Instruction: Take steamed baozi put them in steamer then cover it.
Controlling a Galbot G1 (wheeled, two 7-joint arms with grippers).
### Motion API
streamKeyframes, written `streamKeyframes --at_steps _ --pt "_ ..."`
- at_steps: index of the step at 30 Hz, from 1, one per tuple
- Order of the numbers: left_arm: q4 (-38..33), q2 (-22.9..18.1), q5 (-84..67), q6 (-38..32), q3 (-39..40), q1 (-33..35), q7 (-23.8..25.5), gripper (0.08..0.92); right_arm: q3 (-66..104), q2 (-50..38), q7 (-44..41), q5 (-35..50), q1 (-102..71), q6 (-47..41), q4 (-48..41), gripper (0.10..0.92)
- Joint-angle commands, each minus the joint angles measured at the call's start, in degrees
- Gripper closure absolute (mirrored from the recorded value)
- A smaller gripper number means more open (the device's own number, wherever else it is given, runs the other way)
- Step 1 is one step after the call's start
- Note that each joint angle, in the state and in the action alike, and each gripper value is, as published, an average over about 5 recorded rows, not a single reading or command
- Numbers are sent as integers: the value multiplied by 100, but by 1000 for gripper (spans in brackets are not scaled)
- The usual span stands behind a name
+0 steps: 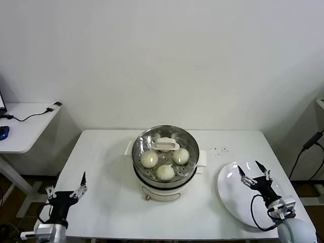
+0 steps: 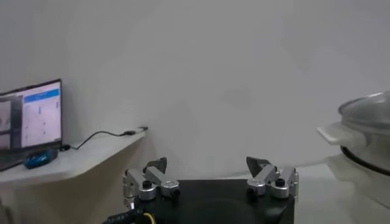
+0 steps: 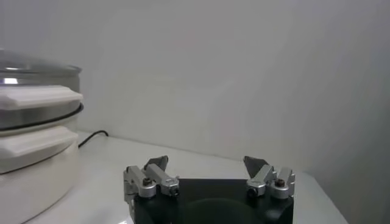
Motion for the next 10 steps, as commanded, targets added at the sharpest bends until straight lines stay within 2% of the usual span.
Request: streamKeyframes --at_steps 1,10 --pt "151 -178 -342 -424 -350 200 142 177 97 -1 -103 181 -186 -28 101 203" --pt "65 -184 -79 -497 -311 209 259 177 117 37 -111 192 -170 -24 94 203"
